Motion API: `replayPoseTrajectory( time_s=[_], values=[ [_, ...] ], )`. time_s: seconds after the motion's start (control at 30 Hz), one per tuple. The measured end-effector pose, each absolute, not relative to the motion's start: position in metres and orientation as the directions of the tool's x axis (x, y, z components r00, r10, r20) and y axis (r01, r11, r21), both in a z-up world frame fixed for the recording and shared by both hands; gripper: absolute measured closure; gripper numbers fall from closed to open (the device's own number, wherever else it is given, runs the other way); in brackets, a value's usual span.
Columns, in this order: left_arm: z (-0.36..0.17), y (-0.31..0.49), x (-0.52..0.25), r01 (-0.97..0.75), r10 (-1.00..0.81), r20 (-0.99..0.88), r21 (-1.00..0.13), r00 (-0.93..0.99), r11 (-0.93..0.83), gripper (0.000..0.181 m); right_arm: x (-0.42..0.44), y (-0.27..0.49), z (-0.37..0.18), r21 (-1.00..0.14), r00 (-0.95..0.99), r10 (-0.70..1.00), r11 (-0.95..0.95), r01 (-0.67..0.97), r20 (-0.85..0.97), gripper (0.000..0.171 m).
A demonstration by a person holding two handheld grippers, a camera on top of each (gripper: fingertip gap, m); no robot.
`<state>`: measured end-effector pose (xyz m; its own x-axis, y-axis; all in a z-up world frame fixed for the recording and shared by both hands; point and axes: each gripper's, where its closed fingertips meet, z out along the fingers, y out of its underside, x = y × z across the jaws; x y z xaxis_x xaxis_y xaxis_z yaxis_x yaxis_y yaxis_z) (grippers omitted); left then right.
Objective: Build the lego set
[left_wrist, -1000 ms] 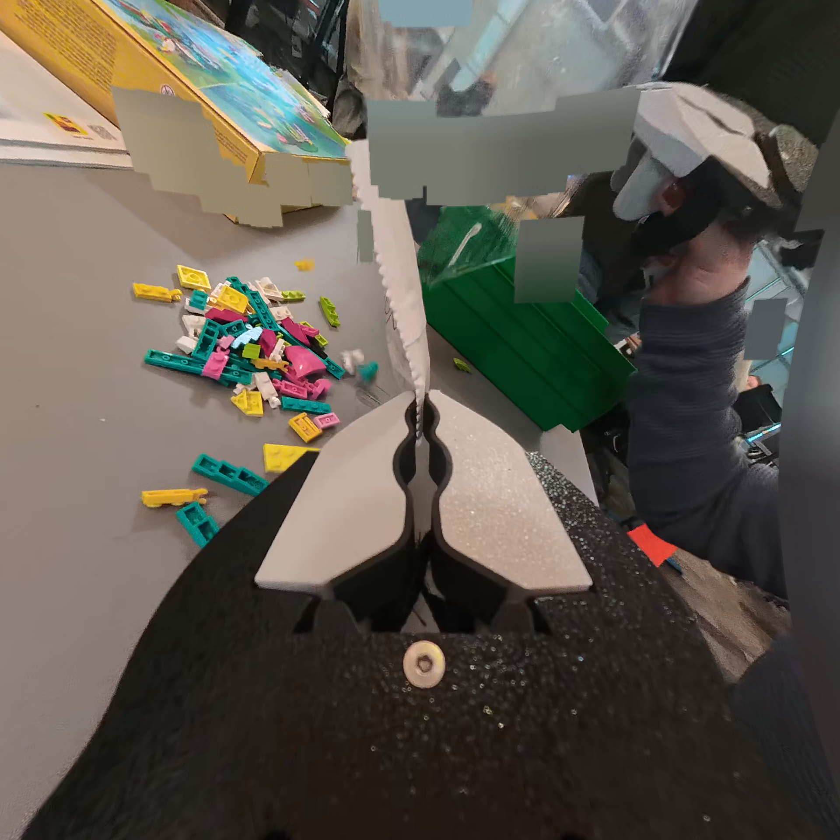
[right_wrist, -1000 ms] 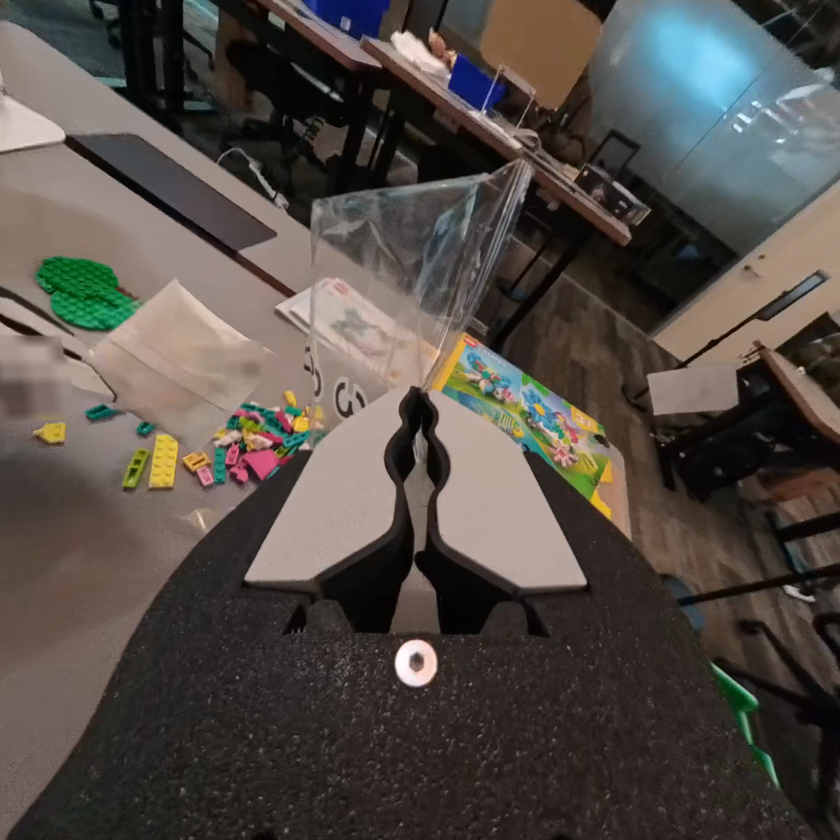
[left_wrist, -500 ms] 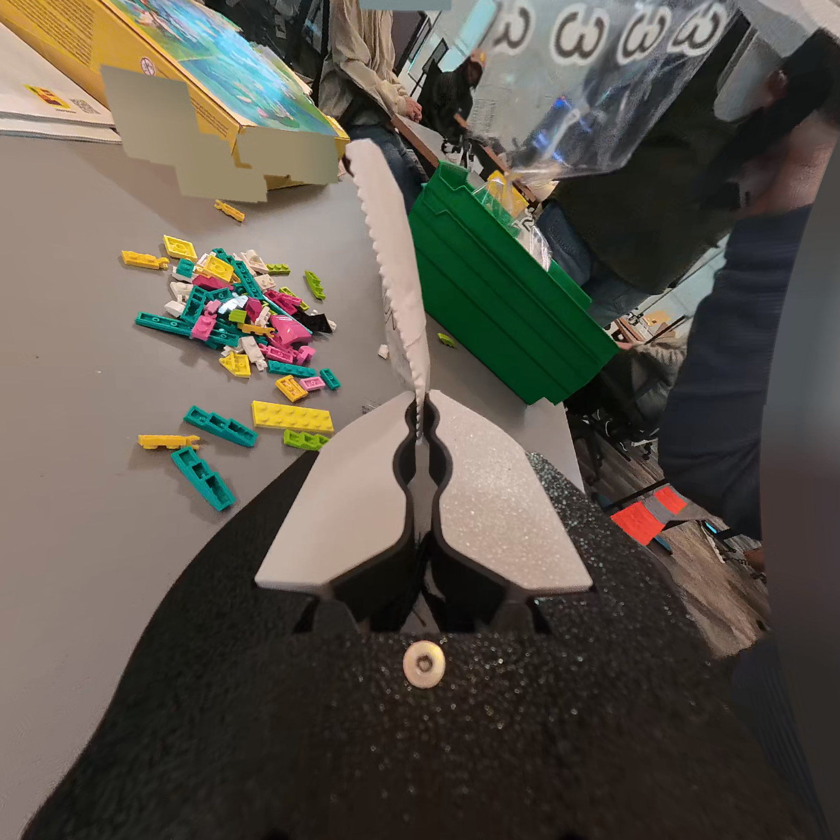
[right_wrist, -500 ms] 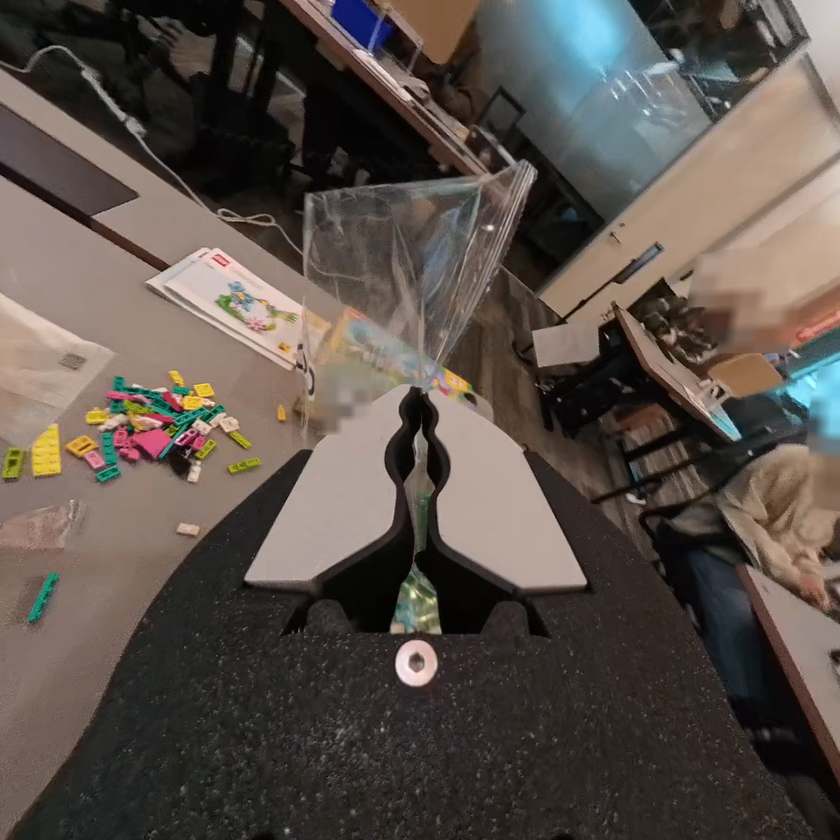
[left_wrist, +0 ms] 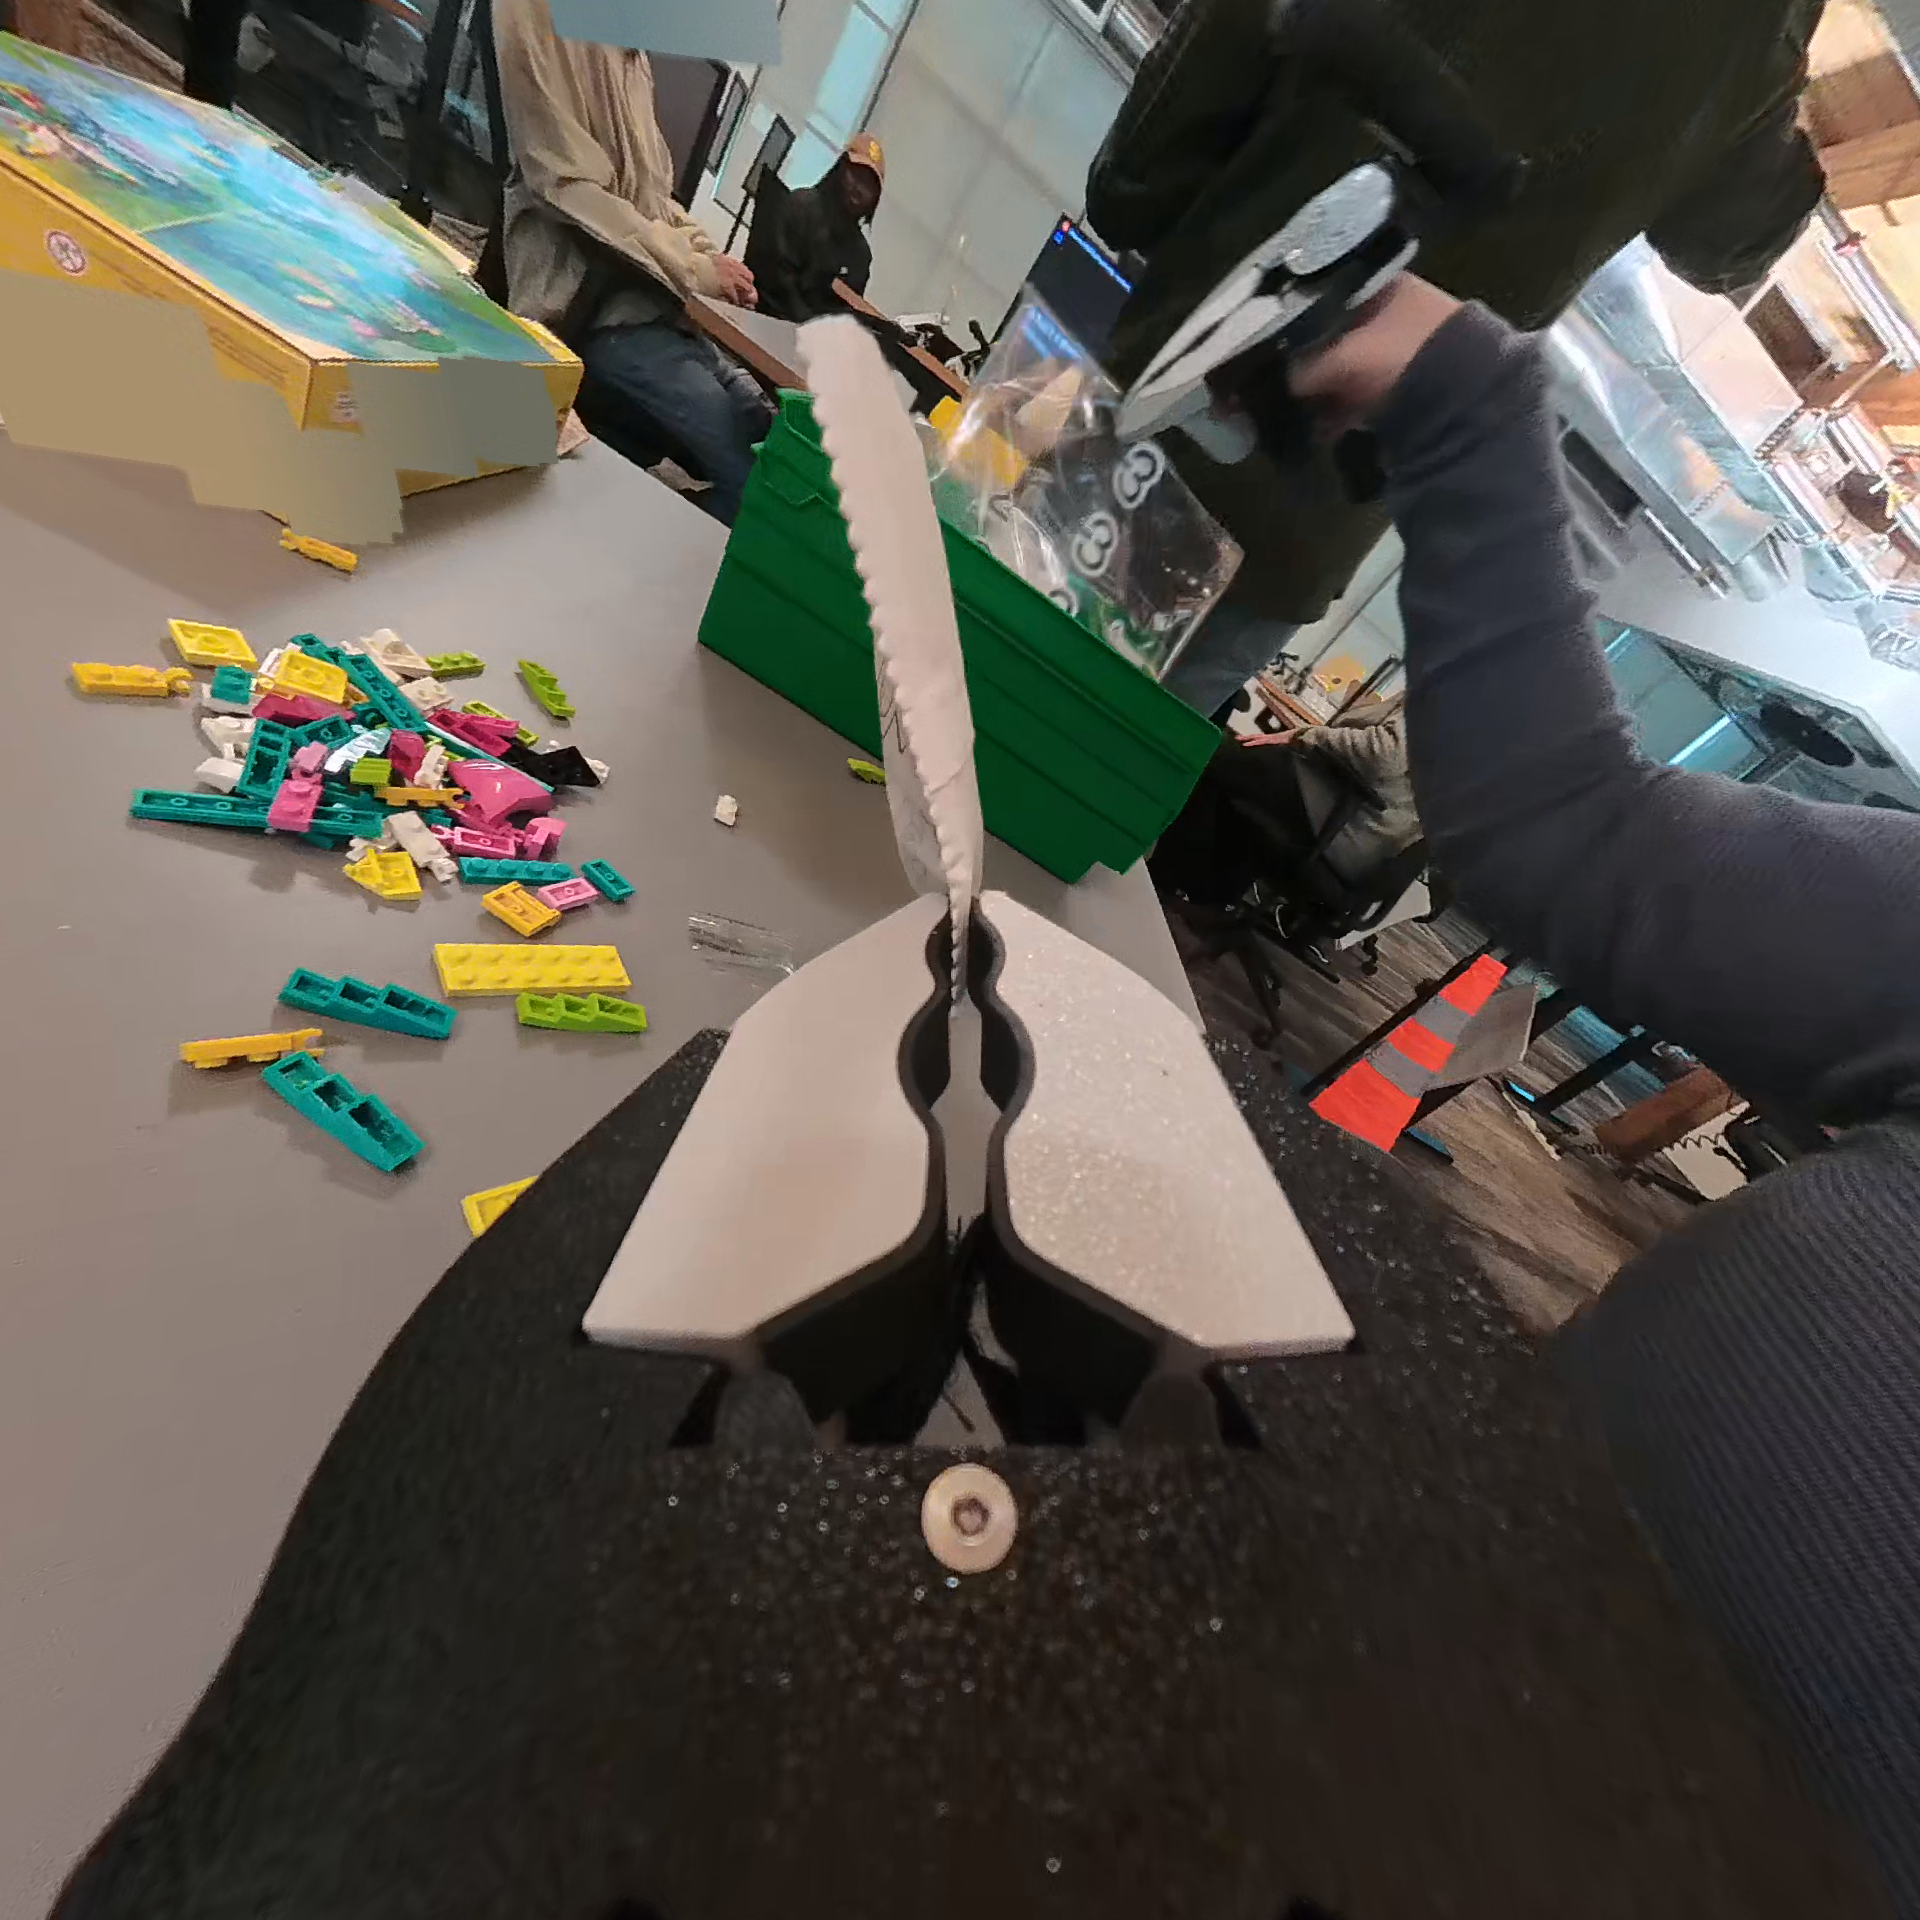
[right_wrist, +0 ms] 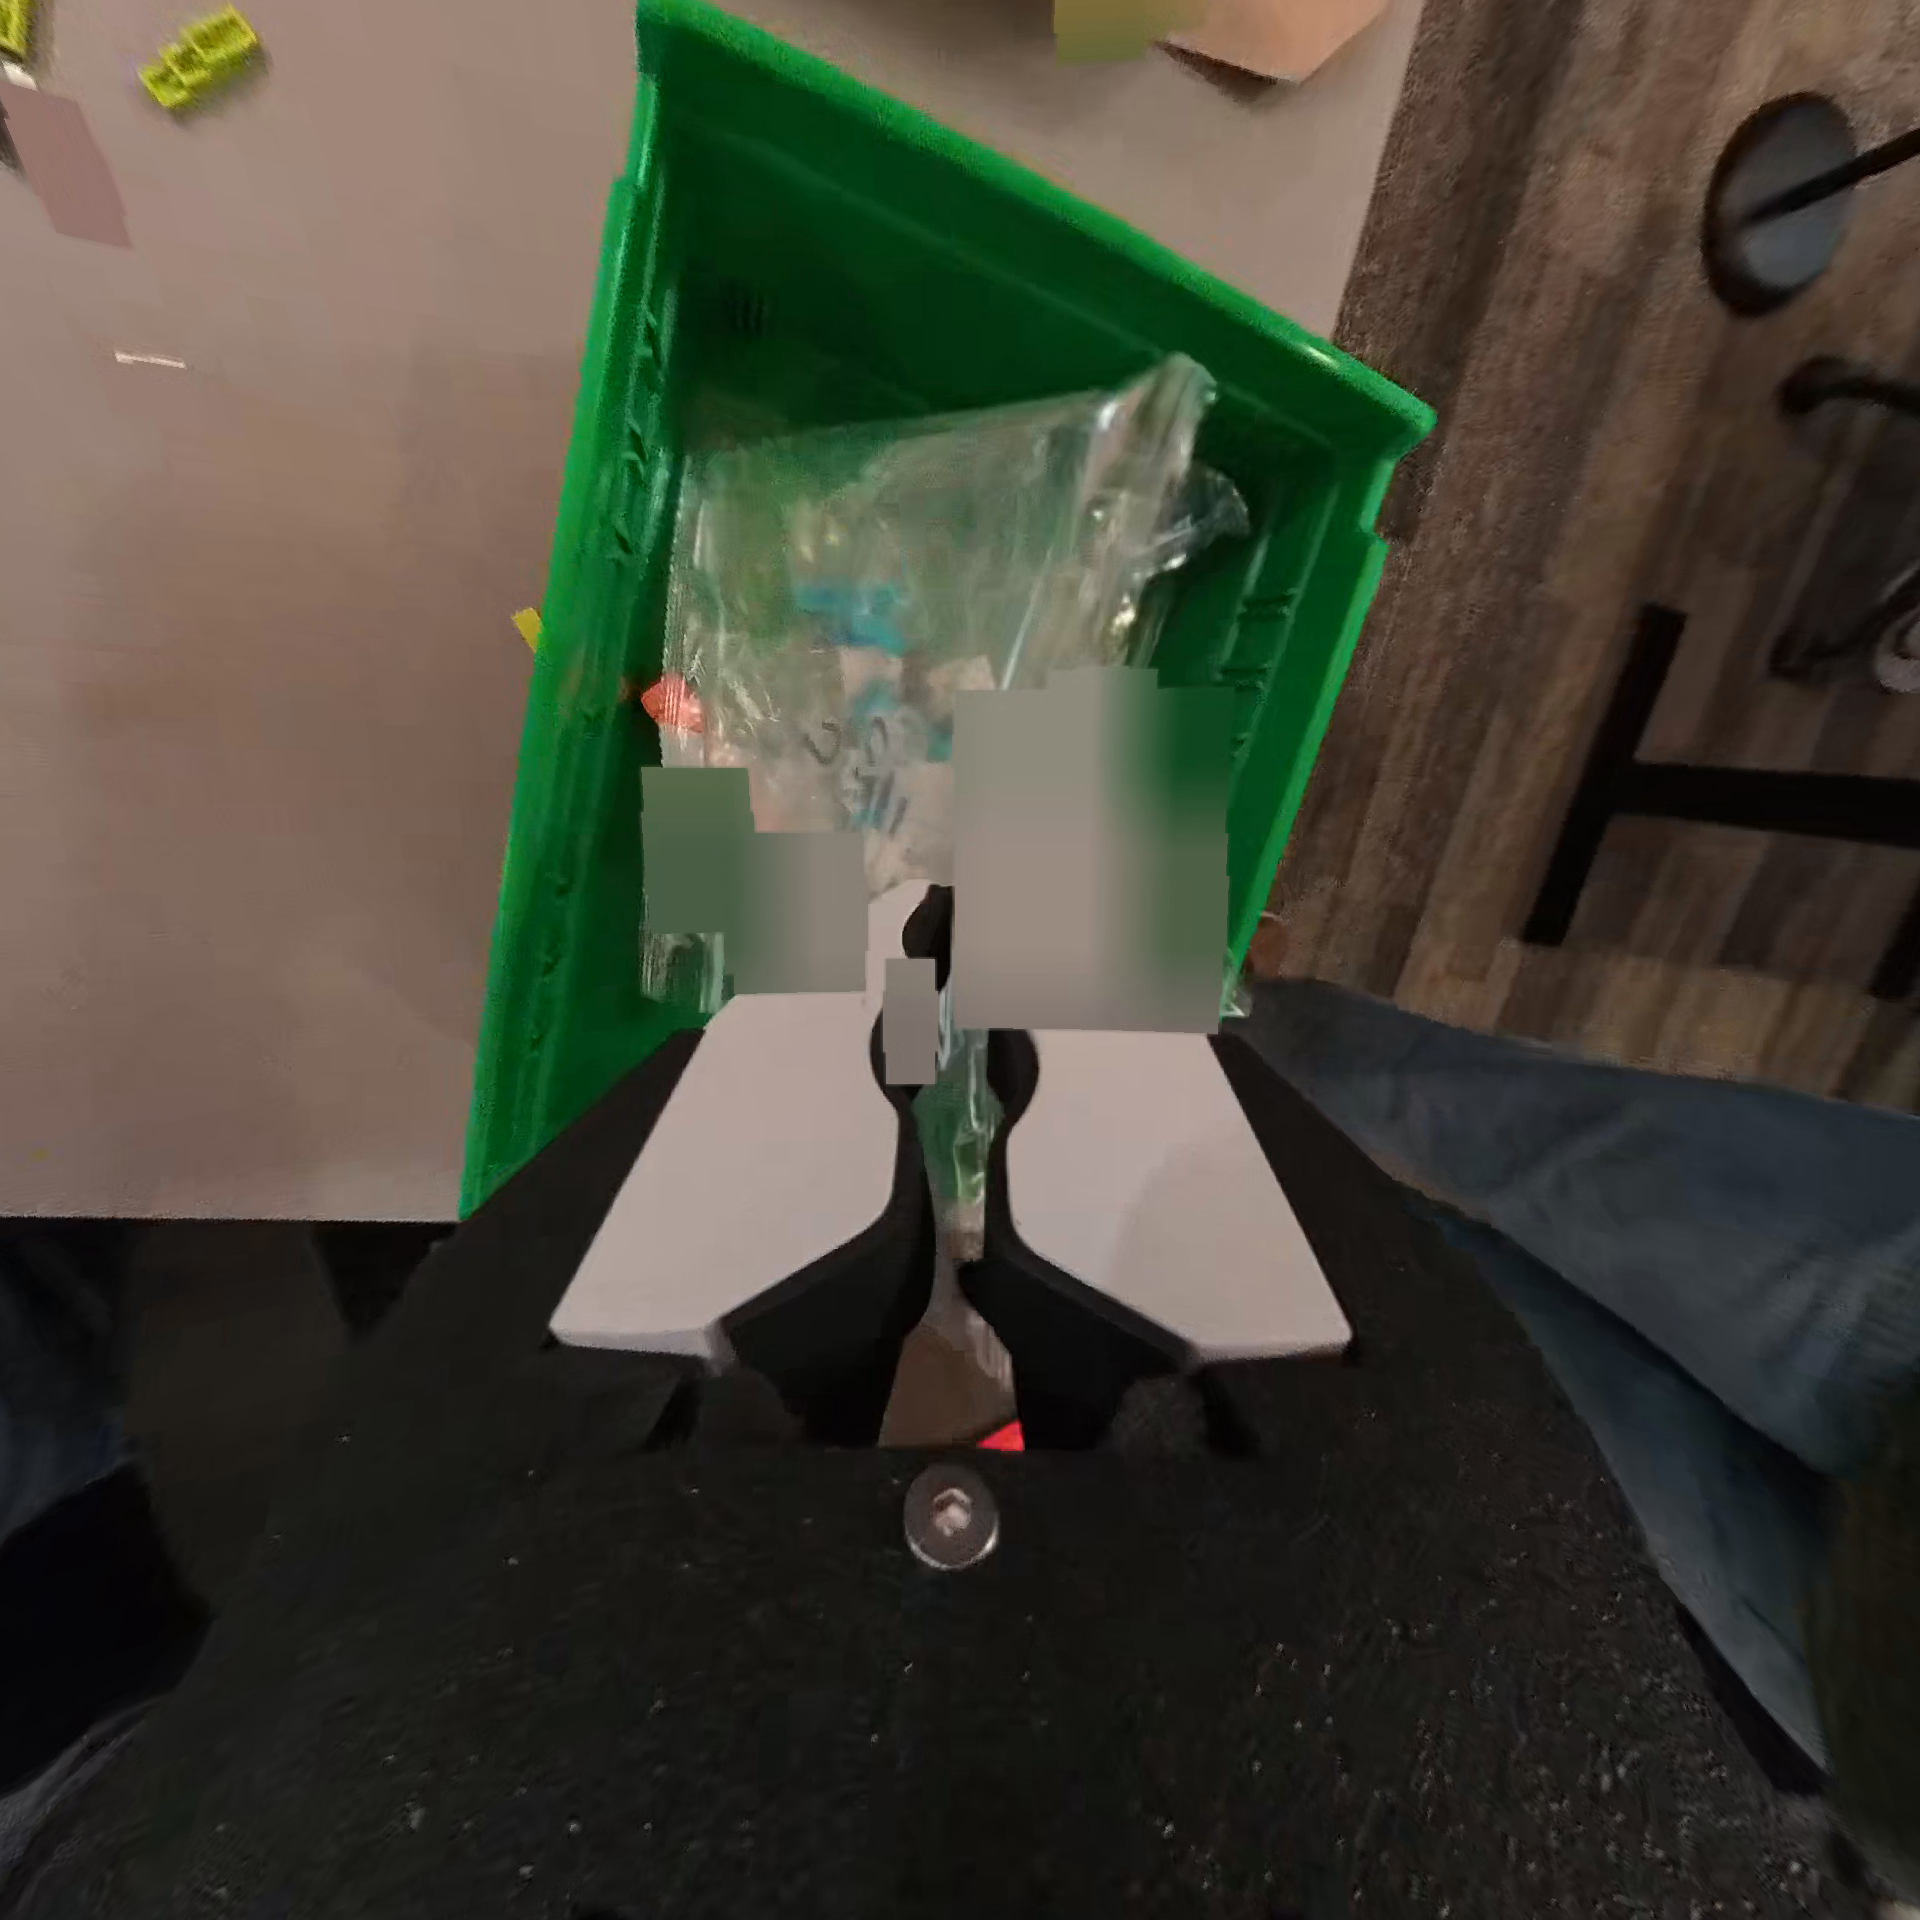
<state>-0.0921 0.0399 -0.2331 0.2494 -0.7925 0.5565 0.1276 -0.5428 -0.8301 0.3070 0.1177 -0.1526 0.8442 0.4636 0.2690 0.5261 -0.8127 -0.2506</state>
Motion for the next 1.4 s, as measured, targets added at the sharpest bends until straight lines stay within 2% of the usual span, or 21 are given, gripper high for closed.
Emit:
replayPoseTrajectory(
  time_s=[0.1, 0.13, 0.2, 0.27, 0.37, 0.43, 0.53, 0.67, 0.77, 0.83, 0.9, 0.93, 1.07, 1.1, 1.17, 1.33, 1.4],
  values=[
    [-0.234, 0.035, -0.096, 0.108, -0.799, 0.542, -0.839, 0.26, -0.533, 0.181, 0.307, 0.12, -0.158, -0.221, 0.831, 0.44, -0.822, 0.526, 0.341, 0.131],
    [-0.235, 0.033, -0.097, 0.101, -0.802, 0.535, -0.843, 0.267, -0.529, 0.181, 0.299, 0.12, -0.151, -0.242, 0.814, 0.437, -0.803, 0.545, 0.383, 0.125],
    [-0.235, 0.032, -0.102, 0.089, -0.805, 0.52, -0.851, 0.286, -0.518, 0.181, 0.273, 0.119, -0.133, -0.306, 0.764, 0.449, -0.728, 0.614, 0.464, 0.125],
    [-0.234, 0.031, -0.105, 0.069, -0.815, 0.495, -0.864, 0.301, -0.499, 0.181, 0.219, 0.115, -0.12, -0.38, 0.683, 0.534, -0.574, 0.725, 0.498, 0.125],
    [-0.236, 0.03, -0.109, -0.036, -0.854, 0.363, -0.914, 0.371, -0.404, 0.181, 0.092, 0.091, -0.12, -0.478, 0.375, 0.78, -0.112, 0.871, 0.501, 0.125],
    [-0.241, 0.032, -0.115, -0.181, -0.874, 0.18, -0.941, 0.451, -0.286, 0.181, 0.015, 0.064, -0.126, -0.498, 0.129, 0.833, 0.19, 0.846, 0.538, 0.127],
    [-0.242, 0.033, -0.126, -0.398, -0.855, -0.113, -0.91, 0.506, -0.116, 0.181, -0.058, 0.033, -0.143, -0.472, -0.117, 0.823, 0.428, 0.77, 0.555, 0.142],
    [-0.238, 0.03, -0.141, -0.617, -0.787, -0.391, -0.787, 0.477, 0.017, 0.181, -0.102, 0.025, -0.165, -0.452, -0.258, 0.828, 0.502, 0.738, 0.498, 0.141],
    [-0.237, 0.026, -0.149, -0.703, -0.761, -0.483, -0.71, 0.432, 0.051, 0.181, -0.117, 0.02, -0.174, -0.452, -0.322, 0.84, 0.514, 0.729, 0.436, 0.147],
    [-0.237, 0.024, -0.151, -0.739, -0.752, -0.524, -0.669, 0.4, 0.073, 0.181, -0.12, 0.026, -0.181, -0.397, -0.341, 0.828, 0.524, 0.753, 0.445, 0.15],
    [-0.238, 0.025, -0.154, -0.771, -0.74, -0.557, -0.631, 0.378, 0.081, 0.181, -0.121, 0.026, -0.187, -0.371, -0.367, 0.825, 0.532, 0.761, 0.429, 0.166],
    [-0.239, 0.026, -0.155, -0.78, -0.735, -0.568, -0.62, 0.371, 0.084, 0.181, -0.121, 0.025, -0.189, -0.371, -0.37, 0.833, 0.523, 0.767, 0.41, 0.167],
    [-0.242, 0.027, -0.157, -0.805, -0.734, -0.588, -0.585, 0.34, 0.097, 0.181, -0.118, 0.026, -0.194, -0.382, -0.348, 0.859, 0.485, 0.786, 0.375, 0.153],
    [-0.242, 0.027, -0.156, -0.815, -0.73, -0.6, -0.571, 0.328, 0.103, 0.181, -0.117, 0.026, -0.195, -0.383, -0.35, 0.862, 0.482, 0.788, 0.366, 0.153],
    [-0.244, 0.029, -0.156, -0.829, -0.723, -0.615, -0.549, 0.316, 0.105, 0.181, -0.114, 0.023, -0.198, -0.374, -0.363, 0.866, 0.481, 0.793, 0.345, 0.168],
    [-0.245, 0.031, -0.156, -0.824, -0.731, -0.6, -0.559, 0.324, 0.094, 0.181, -0.111, 0.02, -0.202, -0.373, -0.357, 0.875, 0.467, 0.802, 0.327, 0.165],
    [-0.246, 0.031, -0.156, -0.829, -0.734, -0.6, -0.553, 0.32, 0.09, 0.181, -0.11, 0.016, -0.204, -0.379, -0.364, 0.883, 0.459, 0.804, 0.297, 0.169]
  ],
)
